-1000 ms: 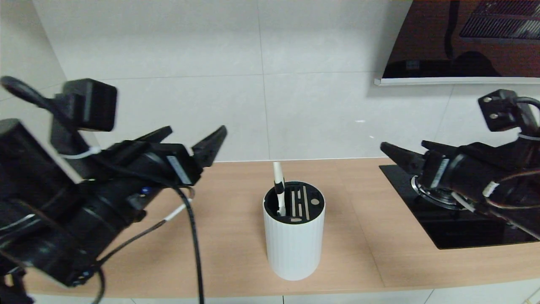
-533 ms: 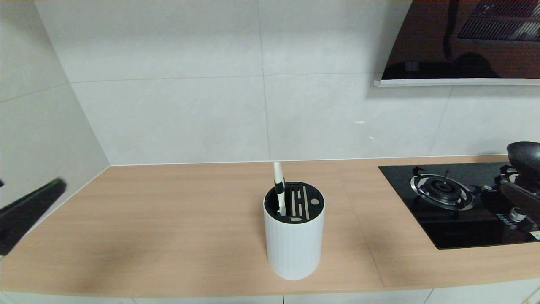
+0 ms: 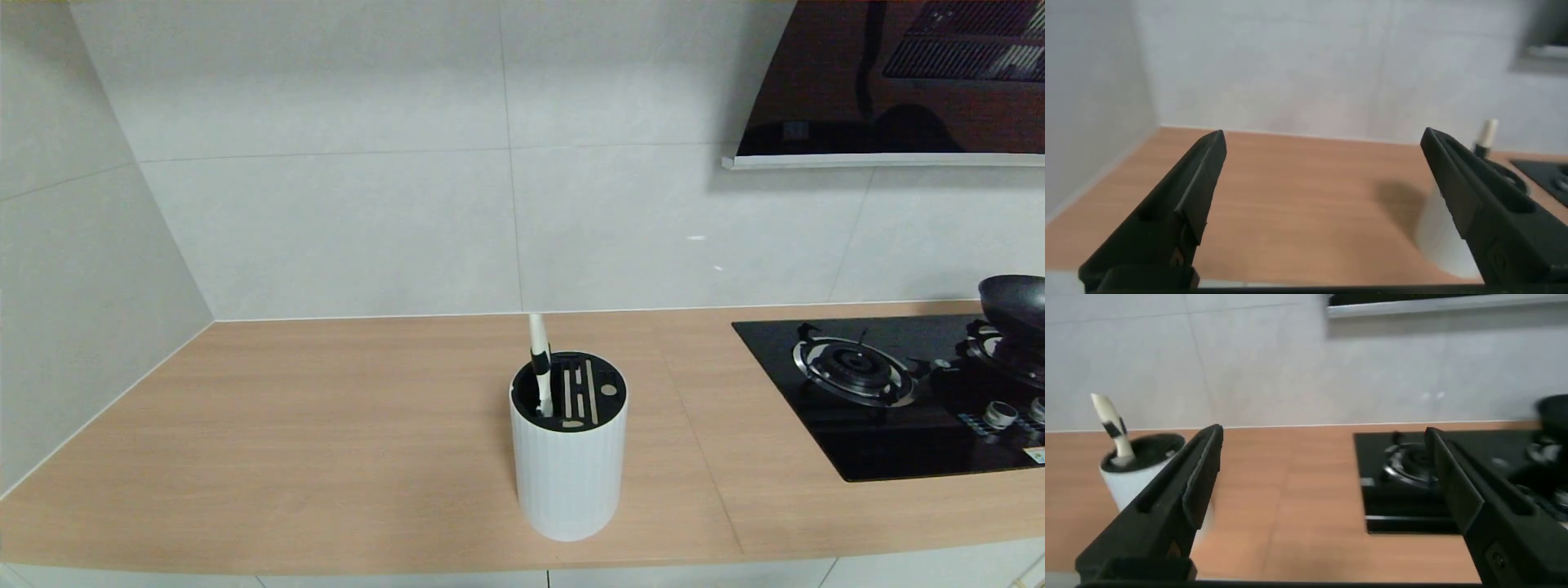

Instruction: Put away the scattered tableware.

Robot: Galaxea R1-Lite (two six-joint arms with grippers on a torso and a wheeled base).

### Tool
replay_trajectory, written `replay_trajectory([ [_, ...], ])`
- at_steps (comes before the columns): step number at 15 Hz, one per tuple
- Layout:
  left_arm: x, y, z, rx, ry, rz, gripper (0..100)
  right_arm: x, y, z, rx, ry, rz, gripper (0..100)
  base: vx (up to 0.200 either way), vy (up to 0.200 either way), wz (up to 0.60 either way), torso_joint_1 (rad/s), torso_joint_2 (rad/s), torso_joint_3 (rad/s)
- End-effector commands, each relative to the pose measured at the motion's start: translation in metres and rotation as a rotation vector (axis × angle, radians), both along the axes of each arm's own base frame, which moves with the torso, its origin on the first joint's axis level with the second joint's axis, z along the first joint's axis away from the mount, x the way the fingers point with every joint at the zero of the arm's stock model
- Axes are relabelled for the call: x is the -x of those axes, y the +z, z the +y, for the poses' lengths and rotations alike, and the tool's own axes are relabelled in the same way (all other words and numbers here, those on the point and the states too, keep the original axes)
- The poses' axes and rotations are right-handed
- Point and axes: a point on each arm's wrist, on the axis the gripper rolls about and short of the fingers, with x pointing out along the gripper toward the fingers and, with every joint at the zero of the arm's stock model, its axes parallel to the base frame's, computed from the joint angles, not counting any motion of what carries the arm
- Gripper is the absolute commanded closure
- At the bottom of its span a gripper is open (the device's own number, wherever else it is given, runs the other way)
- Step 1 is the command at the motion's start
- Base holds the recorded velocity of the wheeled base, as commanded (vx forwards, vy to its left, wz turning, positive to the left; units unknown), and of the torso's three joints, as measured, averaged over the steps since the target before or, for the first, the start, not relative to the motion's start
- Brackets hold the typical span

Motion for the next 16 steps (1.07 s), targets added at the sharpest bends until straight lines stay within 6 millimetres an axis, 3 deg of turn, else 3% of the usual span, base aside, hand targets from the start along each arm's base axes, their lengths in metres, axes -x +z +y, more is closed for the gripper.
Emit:
replay_trajectory([
  [1, 0.018, -0.022, -0.004, -0.012, 0.061, -0.069, 0, 0.029, -0.013, 0.003, 0.012, -0.023, -0.133, 0, 0.0, 0.0, 0.0, 0.0, 0.0, 0.0],
  [3, 0.018, -0.04, -0.007, -0.035, 0.081, -0.056, 0, 0.028, -0.018, 0.003, 0.009, -0.032, -0.107, 0, 0.0, 0.0, 0.0, 0.0, 0.0, 0.0],
  [7, -0.006, -0.081, -0.006, -0.079, 0.103, 0.109, 0, 0.005, -0.065, 0.003, 0.007, -0.063, 0.073, 0, 0.0, 0.0, 0.0, 0.0, 0.0, 0.0],
  [9, -0.013, -0.093, -0.006, -0.084, 0.092, 0.131, 0, 0.001, -0.075, 0.002, 0.007, -0.07, 0.113, 0, 0.0, 0.0, 0.0, 0.0, 0.0, 0.0],
  [11, -0.025, -0.119, -0.008, -0.109, 0.014, 0.159, 0, -0.003, -0.088, 0.002, 0.047, -0.092, 0.162, 0, 0.0, 0.0, 0.0, 0.0, 0.0, 0.0],
  [16, -0.025, -0.122, -0.011, -0.126, -0.108, 0.18, 0, -0.003, -0.093, 0.002, 0.05, -0.091, 0.214, 0, 0.0, 0.0, 0.0, 0.0, 0.0, 0.0],
])
